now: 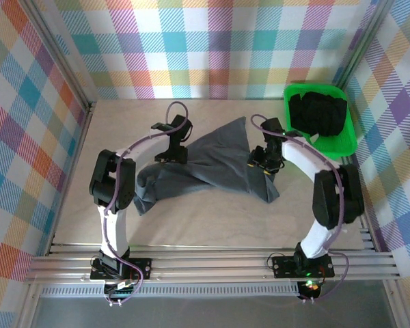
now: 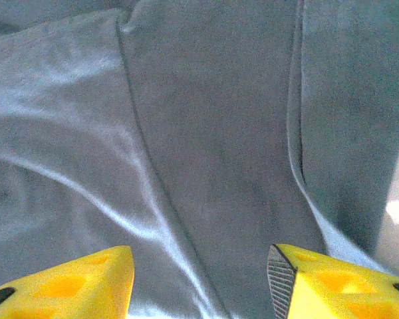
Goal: Fold and stack the t-shirts
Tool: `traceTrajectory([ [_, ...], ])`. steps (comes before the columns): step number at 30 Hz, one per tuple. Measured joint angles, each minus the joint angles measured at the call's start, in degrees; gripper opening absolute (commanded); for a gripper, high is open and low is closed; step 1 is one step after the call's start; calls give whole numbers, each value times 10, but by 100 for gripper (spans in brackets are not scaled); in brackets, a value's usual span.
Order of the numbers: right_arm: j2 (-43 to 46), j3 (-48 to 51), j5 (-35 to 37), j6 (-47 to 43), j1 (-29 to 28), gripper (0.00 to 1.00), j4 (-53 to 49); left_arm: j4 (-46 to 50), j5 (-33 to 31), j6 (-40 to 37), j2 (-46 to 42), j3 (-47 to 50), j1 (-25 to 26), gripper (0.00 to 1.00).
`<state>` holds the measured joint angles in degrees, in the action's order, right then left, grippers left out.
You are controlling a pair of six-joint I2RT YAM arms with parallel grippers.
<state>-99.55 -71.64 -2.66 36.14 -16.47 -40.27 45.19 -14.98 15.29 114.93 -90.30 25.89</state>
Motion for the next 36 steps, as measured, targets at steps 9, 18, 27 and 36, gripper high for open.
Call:
traceTrajectory([
  [9, -17, 0, 0, 10, 34, 57, 9, -59, -7, -17, 90, -160, 55, 75],
  [18, 106, 73, -11, 31, 33, 57, -13, -83, -22, -31, 184, -192, 70, 66],
  [27, 130, 81, -10, 33, 33, 58, -29, -96, -37, -34, 198, -200, 88, 14],
  [36, 126, 81, -11, 33, 33, 57, -28, -99, -46, -33, 158, -159, 96, 0],
])
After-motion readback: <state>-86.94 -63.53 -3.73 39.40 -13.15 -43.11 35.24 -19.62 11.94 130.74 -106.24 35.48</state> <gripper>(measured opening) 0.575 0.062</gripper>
